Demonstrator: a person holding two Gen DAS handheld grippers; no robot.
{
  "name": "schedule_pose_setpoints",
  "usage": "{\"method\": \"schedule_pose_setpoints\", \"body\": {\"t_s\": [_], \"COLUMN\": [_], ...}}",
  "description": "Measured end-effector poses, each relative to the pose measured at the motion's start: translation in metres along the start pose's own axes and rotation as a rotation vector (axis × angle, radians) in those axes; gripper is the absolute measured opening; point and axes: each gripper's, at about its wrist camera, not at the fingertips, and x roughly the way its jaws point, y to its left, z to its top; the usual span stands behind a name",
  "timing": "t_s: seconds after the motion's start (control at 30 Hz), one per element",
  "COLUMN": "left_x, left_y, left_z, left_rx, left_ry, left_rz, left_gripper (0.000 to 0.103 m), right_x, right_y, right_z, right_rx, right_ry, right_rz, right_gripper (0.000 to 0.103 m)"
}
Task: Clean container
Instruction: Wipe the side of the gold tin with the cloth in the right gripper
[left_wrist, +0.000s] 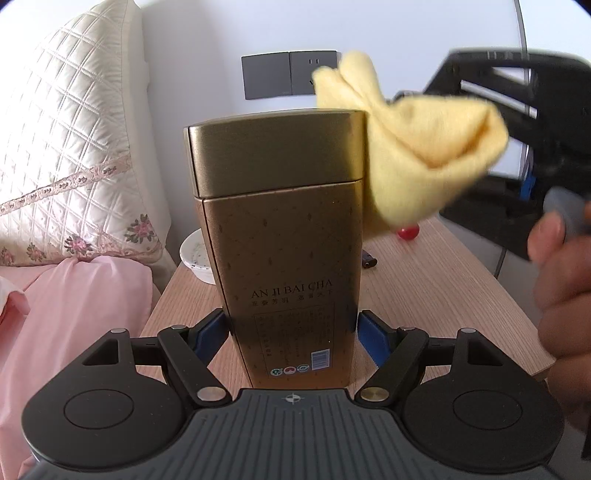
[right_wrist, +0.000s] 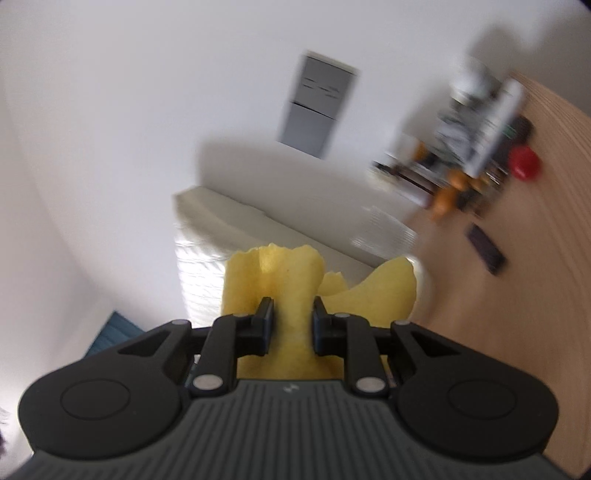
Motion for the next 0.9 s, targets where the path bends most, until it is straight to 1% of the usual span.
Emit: {"method": "schedule_pose_setpoints", "body": {"t_s": [0.1,0.3,0.4,0.47,0.6,0.67,0.8,0.9], "left_x": [0.0,-0.001,0.0,0.0,-0.001,-0.001,-0.001,0.002], "left_y": [0.0,0.001,0.001,0.001,0.002,0.002,0.002,-0.005], "left_z": [-0.001,0.0,0.0,0.001,0.001,0.001,0.001,0.003], "left_rx": [0.006,-0.002,-0.001,-0.002,-0.005,-0.001,0.004,0.0], "left_ry": [-0.002,-0.003,-0.003,-0.003,-0.002,-0.003,-0.002,0.0], "left_rz": [0.001,-0.005,-0.003,-0.002,0.0,-0.002,0.002,0.014], "left_gripper": [0.08,0.08,0.08,0.08,0.08,0.08,0.08,0.08], "right_x": [0.004,0.006,0.006,0.005,0.003,0.002,0.002,0.003], "right_y": [-0.002,-0.031,-0.034,-0.027,-0.005,-0.001,-0.017,-0.031], "right_z": [0.0,-0.011,-0.013,-0.011,-0.005,-0.004,-0.009,-0.015], "right_rx": [-0.022,0.034,0.044,0.033,-0.004,-0.016,0.009,0.036], "right_ry": [0.008,0.021,0.019,0.013,-0.001,-0.006,0.007,0.014], "right_rz": [-0.025,-0.073,-0.084,-0.073,-0.016,-0.008,-0.052,-0.082], "right_gripper": [0.023,0.022,0.022,0.023,0.023,0.023,0.023,0.023]}}
